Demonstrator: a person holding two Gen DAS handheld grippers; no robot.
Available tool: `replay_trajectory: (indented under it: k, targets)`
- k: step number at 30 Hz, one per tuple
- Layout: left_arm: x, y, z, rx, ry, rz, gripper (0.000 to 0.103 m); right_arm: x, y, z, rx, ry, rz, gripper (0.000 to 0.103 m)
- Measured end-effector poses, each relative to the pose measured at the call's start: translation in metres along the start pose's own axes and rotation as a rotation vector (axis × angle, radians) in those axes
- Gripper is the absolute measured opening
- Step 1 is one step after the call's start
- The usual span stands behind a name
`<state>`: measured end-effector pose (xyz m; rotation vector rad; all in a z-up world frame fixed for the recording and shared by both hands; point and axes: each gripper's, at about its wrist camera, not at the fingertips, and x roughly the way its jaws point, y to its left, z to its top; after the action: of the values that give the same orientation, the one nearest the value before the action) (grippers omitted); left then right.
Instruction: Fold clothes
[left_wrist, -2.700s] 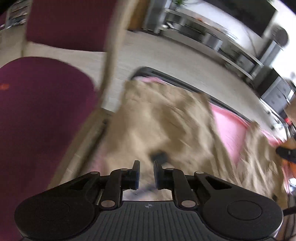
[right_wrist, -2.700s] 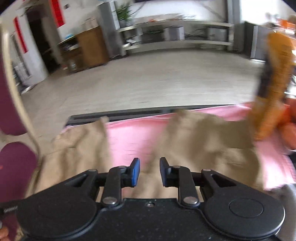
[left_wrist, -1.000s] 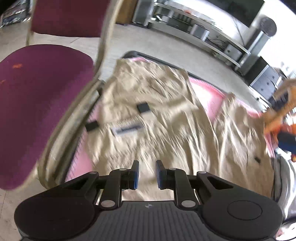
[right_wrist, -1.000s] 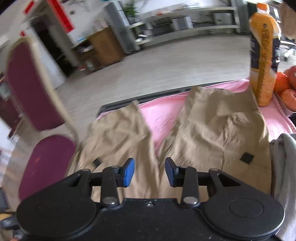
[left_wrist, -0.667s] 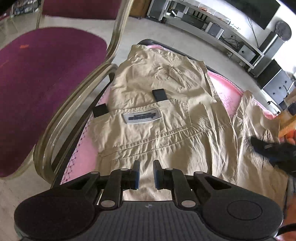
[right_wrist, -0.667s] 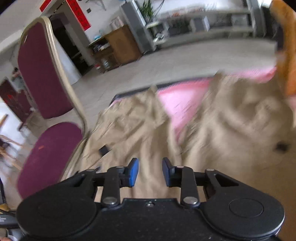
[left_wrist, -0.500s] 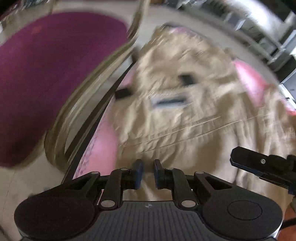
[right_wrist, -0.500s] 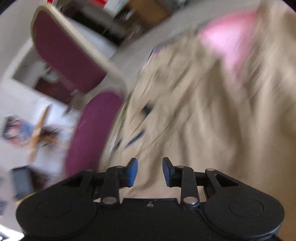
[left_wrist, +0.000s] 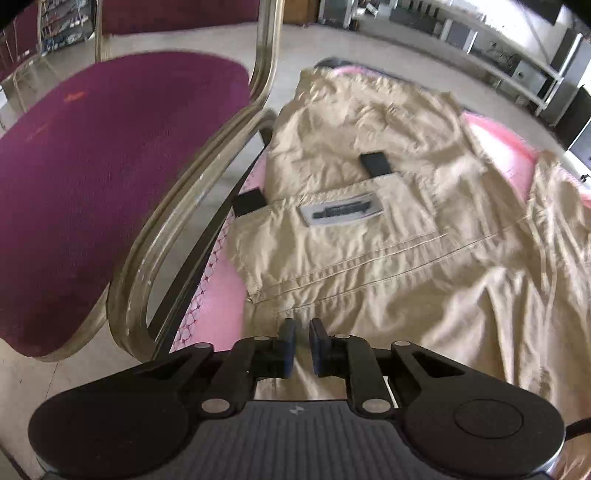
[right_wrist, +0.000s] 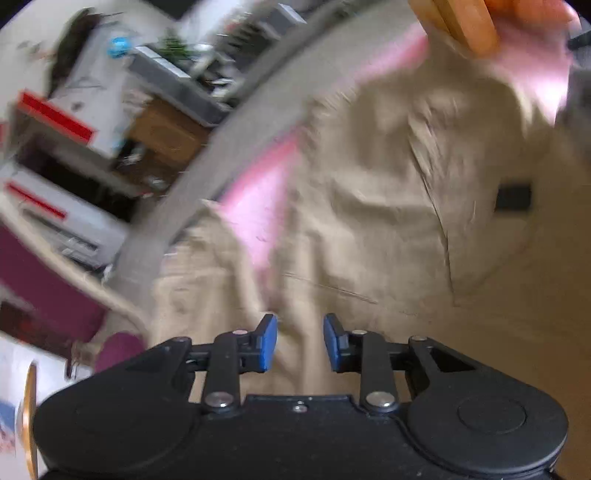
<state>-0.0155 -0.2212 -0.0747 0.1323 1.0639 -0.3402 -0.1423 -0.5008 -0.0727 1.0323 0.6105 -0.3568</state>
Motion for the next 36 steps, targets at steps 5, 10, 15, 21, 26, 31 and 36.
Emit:
replay_trajectory:
  k: [5, 10, 15, 21, 26, 31, 36]
  targets:
    - [-0.042, -0.015, -0.026, 0.081, -0.117, -0.043, 0.022, -0.100, 0.019, -0.024, -0.100, -0.049, 0.014, 0.040]
    - [-0.062, -0.054, -0.066, 0.221, -0.115, -0.127, 0.021, -0.170, 0.003, -0.048, -0.141, -0.131, -0.026, 0.056]
    - [-0.100, -0.108, -0.109, 0.355, -0.140, -0.225, 0.021, -0.190, -0.037, -0.055, -0.120, -0.228, -0.097, 0.057]
    - [-0.122, -0.200, -0.146, 0.554, -0.191, -0.251, 0.023, -0.169, -0.077, -0.054, -0.132, -0.326, -0.168, 0.055]
    - [-0.124, -0.250, -0.177, 0.743, -0.239, -0.297, 0.023, -0.178, -0.104, -0.048, -0.070, -0.343, -0.158, 0.055]
    - [-0.126, -0.280, -0.194, 0.854, -0.238, -0.429, 0.028, -0.198, -0.124, -0.048, -0.018, -0.380, -0.131, 0.055]
    - [-0.101, -0.305, -0.198, 0.865, -0.145, -0.336, 0.031, -0.203, -0.136, -0.043, 0.042, -0.376, -0.097, 0.056]
